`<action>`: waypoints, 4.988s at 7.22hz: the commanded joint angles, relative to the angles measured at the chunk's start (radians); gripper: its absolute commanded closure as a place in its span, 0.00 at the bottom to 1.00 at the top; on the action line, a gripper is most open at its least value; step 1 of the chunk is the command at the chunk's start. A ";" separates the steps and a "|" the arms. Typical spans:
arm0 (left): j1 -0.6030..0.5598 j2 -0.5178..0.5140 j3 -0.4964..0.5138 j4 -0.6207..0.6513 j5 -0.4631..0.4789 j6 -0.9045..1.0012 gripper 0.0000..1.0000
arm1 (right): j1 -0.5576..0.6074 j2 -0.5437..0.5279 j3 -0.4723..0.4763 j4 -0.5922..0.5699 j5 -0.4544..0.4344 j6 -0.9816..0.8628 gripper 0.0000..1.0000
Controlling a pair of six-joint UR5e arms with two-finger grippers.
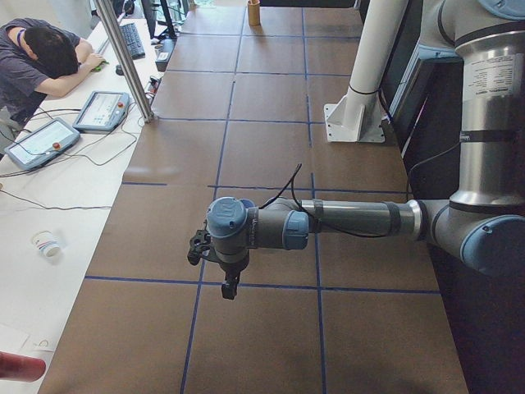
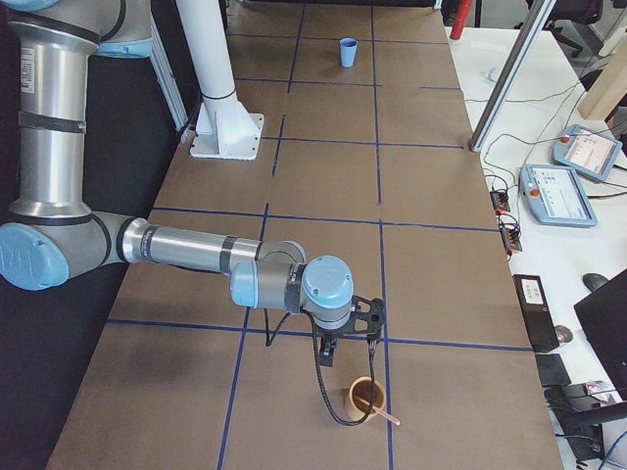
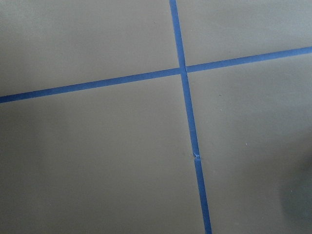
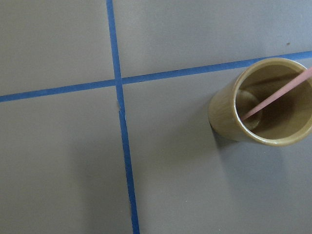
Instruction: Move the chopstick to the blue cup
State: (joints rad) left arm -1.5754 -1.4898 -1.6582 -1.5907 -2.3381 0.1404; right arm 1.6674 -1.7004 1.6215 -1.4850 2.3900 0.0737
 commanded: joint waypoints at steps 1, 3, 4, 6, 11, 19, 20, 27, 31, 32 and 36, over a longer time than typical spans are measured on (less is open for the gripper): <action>0.000 -0.001 0.001 0.000 0.002 0.001 0.00 | 0.000 -0.001 0.001 0.000 0.001 0.005 0.00; 0.000 0.000 0.005 0.000 0.003 0.002 0.00 | 0.000 -0.001 0.001 0.000 0.000 0.005 0.00; 0.000 -0.001 0.003 0.000 0.003 0.001 0.00 | 0.000 -0.001 0.001 0.000 0.000 0.005 0.00; 0.000 -0.003 0.001 -0.002 0.002 0.007 0.00 | 0.000 -0.001 0.001 0.000 0.000 0.005 0.00; 0.006 -0.024 -0.051 -0.003 -0.003 -0.002 0.00 | 0.000 -0.004 0.003 0.000 0.003 0.005 0.00; 0.323 -0.015 -0.128 -0.292 -0.046 -0.632 0.00 | 0.000 -0.004 0.006 0.002 0.005 0.003 0.00; 0.374 -0.015 -0.115 -0.345 0.018 -0.701 0.00 | 0.000 -0.005 0.009 0.002 0.005 0.003 0.00; 0.485 -0.078 -0.020 -0.368 0.065 -0.754 0.02 | 0.000 -0.012 0.015 0.003 0.005 0.003 0.00; 0.520 -0.076 -0.011 -0.365 0.065 -0.759 0.65 | 0.000 -0.013 0.023 0.003 0.005 0.005 0.00; 0.520 -0.076 -0.011 -0.365 0.056 -0.760 0.89 | 0.003 -0.015 0.029 0.003 0.006 0.005 0.00; 0.494 -0.095 -0.226 -0.106 -0.024 -0.762 1.00 | 0.006 -0.016 0.057 0.002 0.003 0.005 0.00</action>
State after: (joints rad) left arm -1.0696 -1.5715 -1.7600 -1.8508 -2.3226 -0.6207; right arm 1.6731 -1.7166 1.6703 -1.4833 2.3969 0.0782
